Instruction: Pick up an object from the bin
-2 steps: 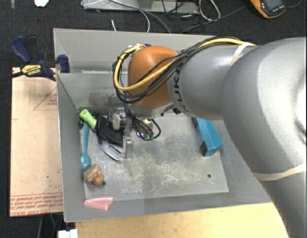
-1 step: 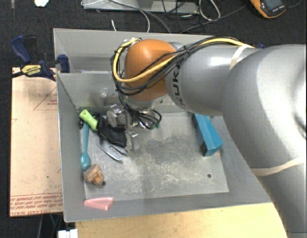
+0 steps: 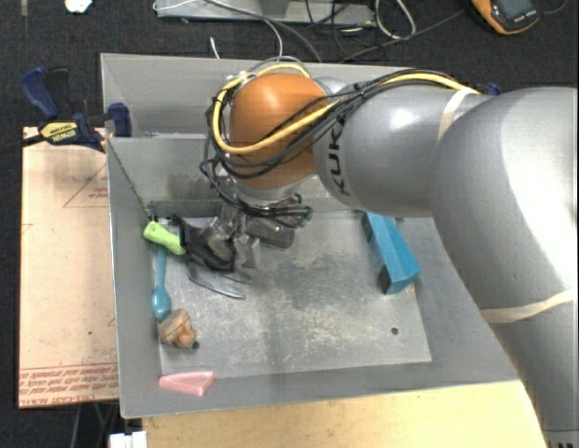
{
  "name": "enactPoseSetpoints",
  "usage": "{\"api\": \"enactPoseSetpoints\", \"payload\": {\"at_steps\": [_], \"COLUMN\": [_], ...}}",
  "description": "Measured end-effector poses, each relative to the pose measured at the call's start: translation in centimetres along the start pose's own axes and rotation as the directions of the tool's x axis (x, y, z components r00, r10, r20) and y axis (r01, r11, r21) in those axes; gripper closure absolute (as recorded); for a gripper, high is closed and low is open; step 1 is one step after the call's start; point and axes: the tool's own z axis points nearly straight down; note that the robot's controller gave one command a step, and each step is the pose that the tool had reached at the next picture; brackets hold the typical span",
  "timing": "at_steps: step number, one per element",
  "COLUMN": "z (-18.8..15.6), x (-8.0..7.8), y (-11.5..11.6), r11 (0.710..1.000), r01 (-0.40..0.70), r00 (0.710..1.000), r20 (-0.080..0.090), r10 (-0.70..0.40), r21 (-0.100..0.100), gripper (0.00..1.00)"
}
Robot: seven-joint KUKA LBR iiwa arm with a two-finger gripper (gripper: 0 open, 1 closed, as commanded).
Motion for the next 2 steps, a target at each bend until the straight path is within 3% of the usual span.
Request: {"api": "enactPoseSetpoints", "payload": {"at_steps": [2], "z": [-1.3], "x": [-0.5], "y": [0.2], "r11": [1.0], "r01": [0.019], "r00": [1.0], "r20": [0.004], "r10": [-0.019], "r21": [0.001], "gripper": [1.0]}}
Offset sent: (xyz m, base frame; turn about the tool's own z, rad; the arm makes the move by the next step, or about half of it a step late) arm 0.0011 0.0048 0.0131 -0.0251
